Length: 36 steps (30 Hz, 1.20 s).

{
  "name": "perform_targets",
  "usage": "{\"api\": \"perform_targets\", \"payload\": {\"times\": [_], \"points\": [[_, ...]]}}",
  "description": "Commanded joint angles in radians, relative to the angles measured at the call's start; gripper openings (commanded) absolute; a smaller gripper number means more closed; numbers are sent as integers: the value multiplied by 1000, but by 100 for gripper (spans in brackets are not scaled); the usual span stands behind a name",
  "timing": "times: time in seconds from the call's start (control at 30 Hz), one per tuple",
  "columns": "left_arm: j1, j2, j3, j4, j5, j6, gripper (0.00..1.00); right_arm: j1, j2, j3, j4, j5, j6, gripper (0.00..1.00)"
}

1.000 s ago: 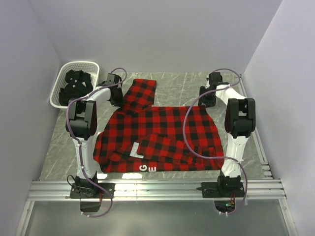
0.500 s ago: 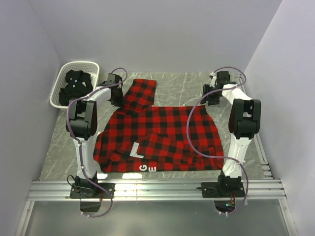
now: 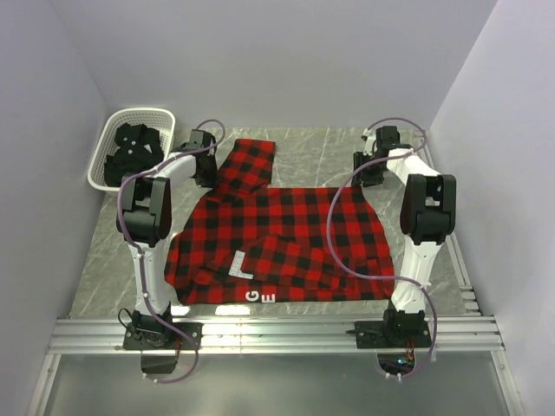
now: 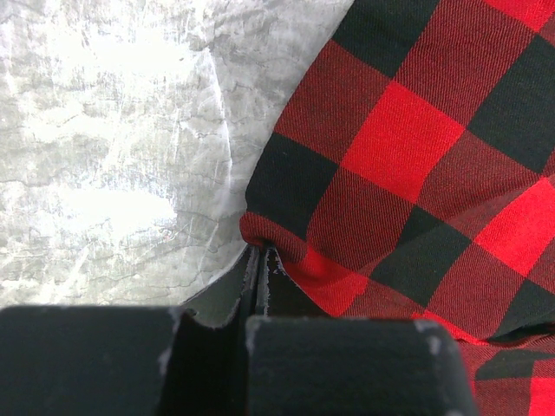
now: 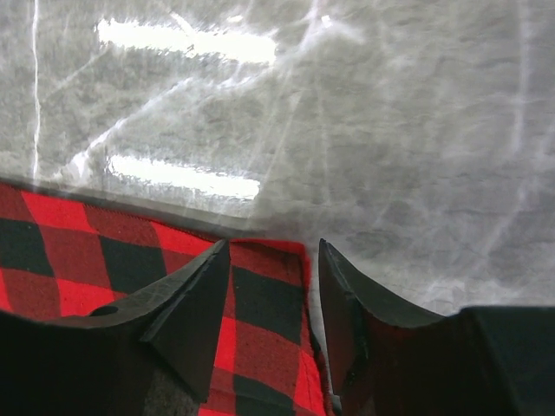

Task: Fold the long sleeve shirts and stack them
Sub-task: Fold the shirt

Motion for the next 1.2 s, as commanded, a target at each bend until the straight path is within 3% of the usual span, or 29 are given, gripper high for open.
{"api": "perform_targets", "payload": {"times": [0.0, 0.27, 0.37, 0.43, 0.67, 0.77, 0.9, 1.17], "points": [[-12, 38, -5, -61, -4, 17, 0, 39, 16, 18, -30, 16, -35, 52], [-12, 41, -2, -63, -5, 17, 0, 45, 26, 7, -27, 40, -37, 47], [-12, 43, -5, -63, -8, 15, 0, 47, 24, -1, -18, 51, -37, 40], [-12, 43, -5, -63, -14, 17, 0, 45, 21, -2, -15, 66, -37, 29], [-12, 15, -23, -43, -27, 15, 0, 45, -29, 10, -6, 134, -26, 21], [-12, -11, -37, -23, -44, 20, 0, 45, -57, -13, 19, 167, -21, 8], [0, -72, -49, 3, -47, 18, 0, 59, -100, -48, 49, 180, -1, 1], [30, -236, -138, 78, -45, 9, 0, 143, -192, -127, 111, 413, 115, 0]]}}
